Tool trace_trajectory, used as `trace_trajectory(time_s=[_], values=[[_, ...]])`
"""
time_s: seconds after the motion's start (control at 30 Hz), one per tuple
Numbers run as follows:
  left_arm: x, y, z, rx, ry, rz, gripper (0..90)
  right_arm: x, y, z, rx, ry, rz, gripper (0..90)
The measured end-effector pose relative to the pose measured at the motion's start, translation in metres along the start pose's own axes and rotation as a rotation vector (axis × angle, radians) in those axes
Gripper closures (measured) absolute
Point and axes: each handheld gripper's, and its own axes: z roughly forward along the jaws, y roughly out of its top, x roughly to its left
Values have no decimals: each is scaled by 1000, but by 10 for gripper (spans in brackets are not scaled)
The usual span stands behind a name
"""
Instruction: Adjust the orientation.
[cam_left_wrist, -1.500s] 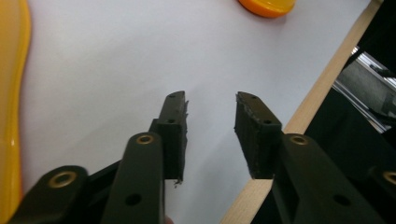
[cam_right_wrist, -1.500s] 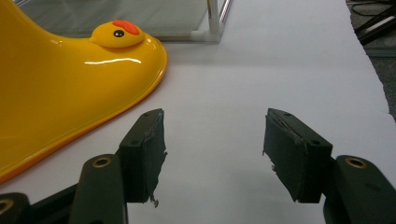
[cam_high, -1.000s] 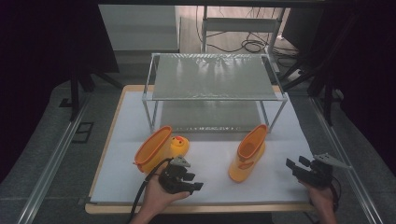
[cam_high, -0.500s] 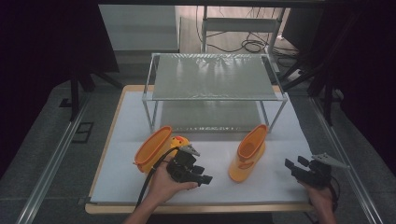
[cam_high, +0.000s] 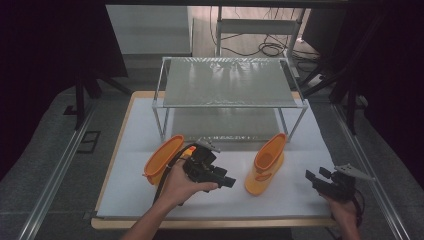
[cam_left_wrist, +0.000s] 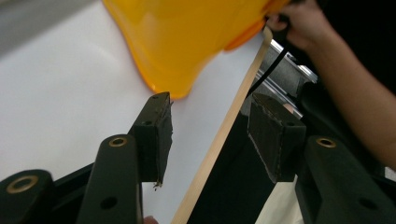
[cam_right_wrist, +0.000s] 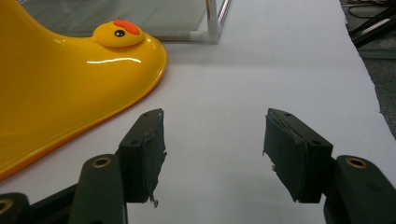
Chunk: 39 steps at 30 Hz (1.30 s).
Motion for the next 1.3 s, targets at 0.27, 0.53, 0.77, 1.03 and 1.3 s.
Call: trace_trajectory(time_s=[0.27, 0.53, 0.77, 1.03, 1.3], values=[[-12, 28, 2, 13, -18, 19, 500, -1, 0, 0, -3, 3, 4, 376], [-17, 62, 8, 38, -13, 26, 501, -3, 0, -1, -1, 1, 7, 377], [-17, 76, 10, 46, -16, 28, 502, -5, 0, -2, -5, 1, 20, 376], [-15, 94, 16, 66, -1, 30, 502, -5, 0, -2, 2, 1, 20, 376], [-11, 113, 33, 124, 31, 35, 509, -6, -1, -1, 3, 2, 24, 377]])
